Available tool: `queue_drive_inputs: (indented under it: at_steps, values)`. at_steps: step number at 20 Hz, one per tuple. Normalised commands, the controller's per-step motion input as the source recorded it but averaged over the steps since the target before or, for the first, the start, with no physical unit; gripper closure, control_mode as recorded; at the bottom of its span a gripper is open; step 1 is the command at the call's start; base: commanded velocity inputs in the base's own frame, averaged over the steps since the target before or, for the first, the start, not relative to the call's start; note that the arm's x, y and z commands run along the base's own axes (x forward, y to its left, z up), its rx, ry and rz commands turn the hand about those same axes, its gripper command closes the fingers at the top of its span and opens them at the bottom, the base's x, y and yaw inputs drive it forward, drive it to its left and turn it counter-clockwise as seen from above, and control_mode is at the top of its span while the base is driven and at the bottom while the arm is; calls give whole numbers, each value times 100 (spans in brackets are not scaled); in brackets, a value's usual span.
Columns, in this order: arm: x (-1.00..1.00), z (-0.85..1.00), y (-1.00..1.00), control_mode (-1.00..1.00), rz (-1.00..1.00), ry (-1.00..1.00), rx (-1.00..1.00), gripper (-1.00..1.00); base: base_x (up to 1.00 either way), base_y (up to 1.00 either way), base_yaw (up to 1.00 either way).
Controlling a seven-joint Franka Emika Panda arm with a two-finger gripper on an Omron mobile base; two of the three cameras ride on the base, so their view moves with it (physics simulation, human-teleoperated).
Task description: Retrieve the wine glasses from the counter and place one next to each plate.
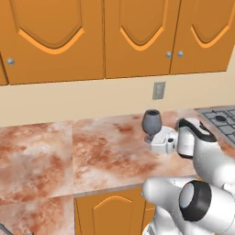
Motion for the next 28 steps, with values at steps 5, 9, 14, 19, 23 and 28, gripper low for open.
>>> queue_drive_inputs:
  at_steps: [5,9,14,19,23,28]
  values:
    - [-89,100,-32,-100,-9,-12,3,100,0,0,0]
    - [-98,100,-23,-100,-1,-15,6,100,0,0,0]
    - [-92,100,-14,-100,0,-15,7,100,0,0,0]
    - [-92,92,-25,-100,0,-4,2,100,0,0,0]
    - [-92,72,-6,-100,0,0,-2,100,0,0,0]
    - [-70,35,-4,-100,0,-5,-1,100,0,0,0]
